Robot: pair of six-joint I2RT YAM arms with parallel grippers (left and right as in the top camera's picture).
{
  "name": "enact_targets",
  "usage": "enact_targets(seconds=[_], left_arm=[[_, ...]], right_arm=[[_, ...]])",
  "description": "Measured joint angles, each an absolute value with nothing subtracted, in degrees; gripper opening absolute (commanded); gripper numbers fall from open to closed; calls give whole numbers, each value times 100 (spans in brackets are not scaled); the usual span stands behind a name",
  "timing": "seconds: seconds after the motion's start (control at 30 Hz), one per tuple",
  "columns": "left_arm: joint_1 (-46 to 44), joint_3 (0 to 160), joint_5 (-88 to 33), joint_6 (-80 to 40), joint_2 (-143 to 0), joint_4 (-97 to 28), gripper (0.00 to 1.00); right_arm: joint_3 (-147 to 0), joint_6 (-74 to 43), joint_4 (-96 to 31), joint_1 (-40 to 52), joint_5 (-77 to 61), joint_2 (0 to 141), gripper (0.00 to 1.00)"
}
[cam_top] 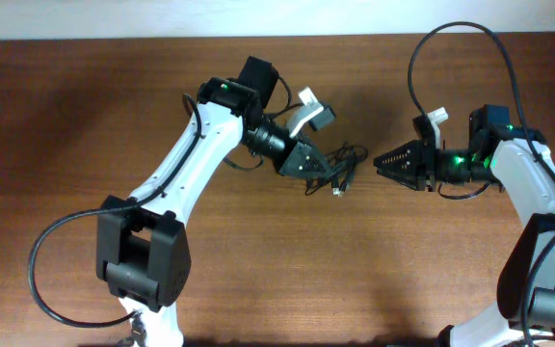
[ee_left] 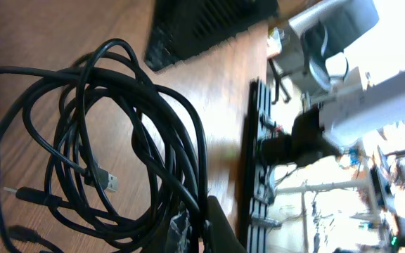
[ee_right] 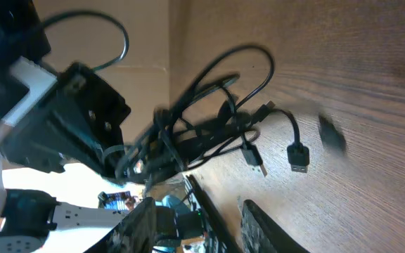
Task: Untangle cables
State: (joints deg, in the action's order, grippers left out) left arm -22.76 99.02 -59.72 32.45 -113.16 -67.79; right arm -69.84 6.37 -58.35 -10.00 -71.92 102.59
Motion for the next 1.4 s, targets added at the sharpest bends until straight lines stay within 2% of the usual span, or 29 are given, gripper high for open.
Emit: enact_targets(seconds=[0.03,0.07,0.1,0.17,0.47,0.5,0.53,1.0,1.27,1.3,1.33,1.4], left_arm=[[-2285,9902,-5951,3544,-11316,-6906,0],[-2307,9902,-5905,3791,-11316,-6980,0],[-2359,9902,-5806,4165,-11316,-7052,0],[-2416,9902,-5728,4381,-11316,-7074,0],[-2443,9692,-5583,4805,-11316,-7072,0],[-2443,9684,-5564,4807,-11316,-7072,0],[-2443,9684,-5561,4823,-11316,-7070,0],[-2443,9539,-5210,4845,-11316,-7290,0],[-2443,8322,-5153,4847,-11319,-6250,0],[-2443,8241,-5153,4847,-11319,-6241,1],[-2443,8180,-5153,4847,-11319,-6233,14],[-2443,8101,-5131,4877,-11319,-6215,32]], right_arm=[[-6984,593,-5828,-1000,-7192,10259,37],[-6984,567,-5833,-1000,-7192,10259,24],[-6984,508,-5830,-1000,-7192,10259,21],[-6984,475,-5857,-1002,-7190,10259,19],[-6984,471,-5961,-685,-7054,10259,19],[-6982,473,-5959,-593,-7037,10259,17],[-6984,471,-5946,-491,-7011,10259,5],[-6982,473,-5203,-246,-6427,10259,4],[-6982,473,-5684,-239,-5052,10259,4],[-6982,478,-5706,-239,-4952,10259,4],[-6982,475,-5717,-239,-4831,10259,4],[-6973,478,-5719,-239,-4757,10259,4]])
